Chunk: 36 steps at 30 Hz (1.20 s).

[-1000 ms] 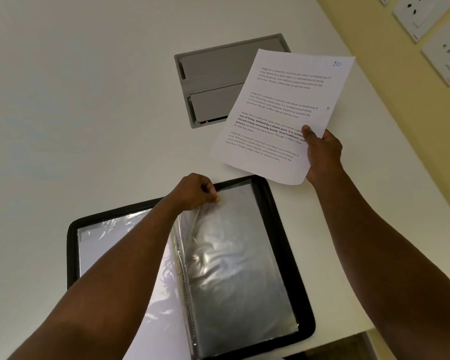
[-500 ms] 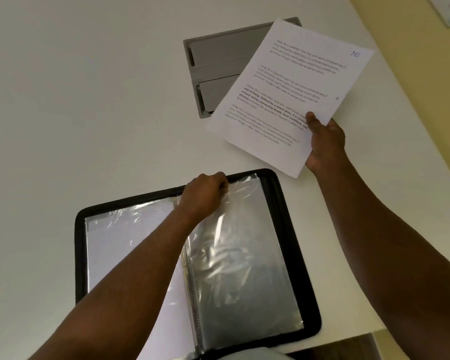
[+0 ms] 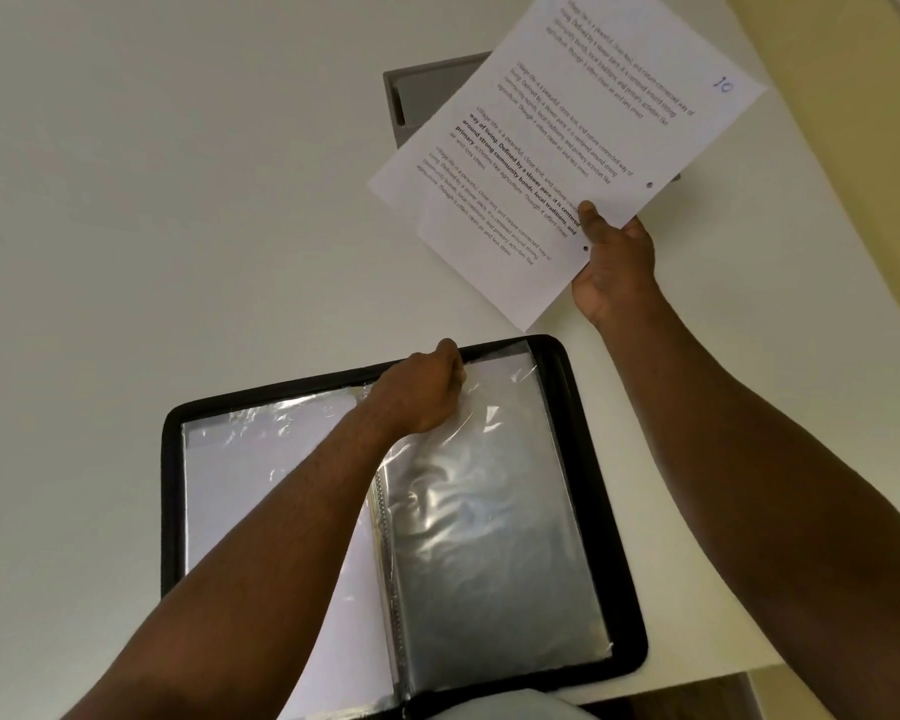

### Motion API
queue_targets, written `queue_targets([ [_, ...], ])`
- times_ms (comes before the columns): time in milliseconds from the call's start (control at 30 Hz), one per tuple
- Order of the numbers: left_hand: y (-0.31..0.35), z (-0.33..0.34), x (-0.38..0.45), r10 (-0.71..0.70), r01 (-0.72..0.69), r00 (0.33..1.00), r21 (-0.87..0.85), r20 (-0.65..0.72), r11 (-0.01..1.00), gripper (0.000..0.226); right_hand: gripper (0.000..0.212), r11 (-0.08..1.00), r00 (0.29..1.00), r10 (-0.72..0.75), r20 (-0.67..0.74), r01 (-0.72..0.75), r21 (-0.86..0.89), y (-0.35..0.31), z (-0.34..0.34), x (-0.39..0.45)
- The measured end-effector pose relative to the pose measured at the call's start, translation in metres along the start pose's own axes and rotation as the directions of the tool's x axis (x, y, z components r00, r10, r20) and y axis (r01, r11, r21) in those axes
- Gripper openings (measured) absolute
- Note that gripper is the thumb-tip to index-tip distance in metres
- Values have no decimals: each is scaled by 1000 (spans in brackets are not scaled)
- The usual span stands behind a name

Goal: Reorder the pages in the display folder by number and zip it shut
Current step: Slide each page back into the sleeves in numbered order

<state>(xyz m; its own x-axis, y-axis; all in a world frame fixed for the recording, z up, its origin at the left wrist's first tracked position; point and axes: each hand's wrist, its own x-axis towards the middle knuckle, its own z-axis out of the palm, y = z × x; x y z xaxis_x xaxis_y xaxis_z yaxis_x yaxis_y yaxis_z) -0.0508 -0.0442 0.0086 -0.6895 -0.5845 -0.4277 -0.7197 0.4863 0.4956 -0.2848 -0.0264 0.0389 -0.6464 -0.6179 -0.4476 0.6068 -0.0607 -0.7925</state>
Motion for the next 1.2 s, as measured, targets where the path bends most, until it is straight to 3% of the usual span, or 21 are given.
queue_targets([
  [100, 4, -2, -2, 35, -35, 999, -7, 26, 999, 12, 20, 1000, 999, 0, 33, 1, -29, 8, 7, 1],
  [300, 0, 11, -7, 28, -37, 981, -41, -192, 998, 12, 21, 995, 995, 23, 95, -13, -100, 33, 22, 9],
  [667, -2, 14, -6, -20, -14, 950, -108, -313, 994, 12, 24, 930, 936, 256, 241, -171, -326, 63, 8, 13],
  [867, -5, 11, -1, -65, 23, 960, -155, -271, 988, 10, 31, 885, 917, 281, 282, -134, -447, 48, -6, 24],
  [1033, -18, 3, -6, -95, 70, 982, -155, -161, 985, 19, 40, 758, 890, 327, 317, -47, -650, 33, -12, 33],
  [1200, -36, -4, -10, -129, 120, 989, -121, -66, 985, 18, 43, 691, 884, 326, 334, 18, -722, 31, -10, 37],
])
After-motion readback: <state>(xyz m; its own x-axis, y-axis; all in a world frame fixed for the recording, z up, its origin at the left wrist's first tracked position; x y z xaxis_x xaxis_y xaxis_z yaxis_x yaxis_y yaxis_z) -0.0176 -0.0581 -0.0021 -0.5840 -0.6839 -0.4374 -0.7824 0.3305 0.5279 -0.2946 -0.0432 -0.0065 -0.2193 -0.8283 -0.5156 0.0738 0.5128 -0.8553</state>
